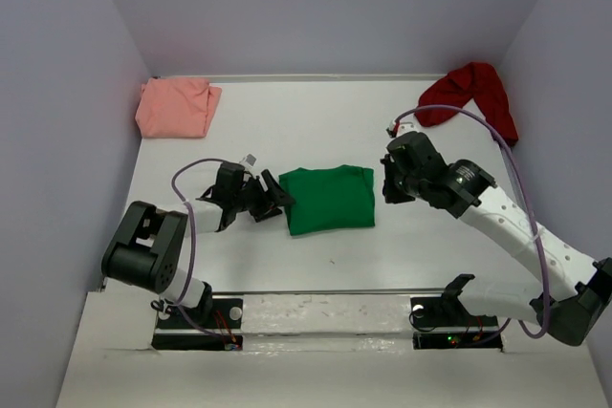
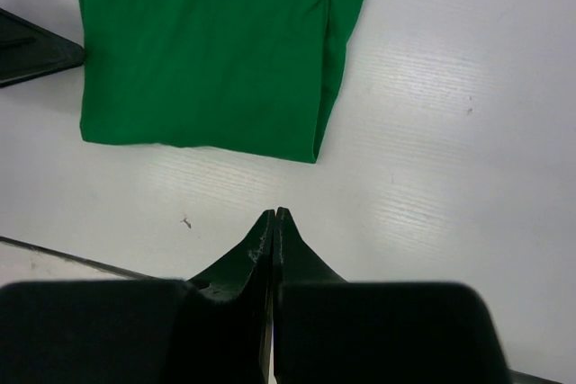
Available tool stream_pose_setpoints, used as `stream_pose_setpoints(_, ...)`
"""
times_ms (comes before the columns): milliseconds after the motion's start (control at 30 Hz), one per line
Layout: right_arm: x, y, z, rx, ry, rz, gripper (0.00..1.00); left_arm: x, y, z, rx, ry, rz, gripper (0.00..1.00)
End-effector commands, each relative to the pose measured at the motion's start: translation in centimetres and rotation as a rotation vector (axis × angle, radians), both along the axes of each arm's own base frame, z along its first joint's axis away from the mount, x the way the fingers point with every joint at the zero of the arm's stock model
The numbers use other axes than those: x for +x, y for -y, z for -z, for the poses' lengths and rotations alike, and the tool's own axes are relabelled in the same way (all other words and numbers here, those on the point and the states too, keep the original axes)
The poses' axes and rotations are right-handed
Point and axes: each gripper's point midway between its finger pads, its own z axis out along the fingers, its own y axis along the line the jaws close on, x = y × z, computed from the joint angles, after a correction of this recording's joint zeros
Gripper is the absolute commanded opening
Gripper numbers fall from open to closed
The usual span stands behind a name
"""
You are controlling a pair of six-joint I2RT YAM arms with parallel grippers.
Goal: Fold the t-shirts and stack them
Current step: Fold the tshirt
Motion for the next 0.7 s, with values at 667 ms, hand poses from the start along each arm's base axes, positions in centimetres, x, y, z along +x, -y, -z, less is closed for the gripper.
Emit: stream_pose_setpoints(667,0.0,1.3,-8.3,0.101,0.185,0.032,0.0,0.9,1.3,6.9,0.075,-0.09,-0.001,0.66)
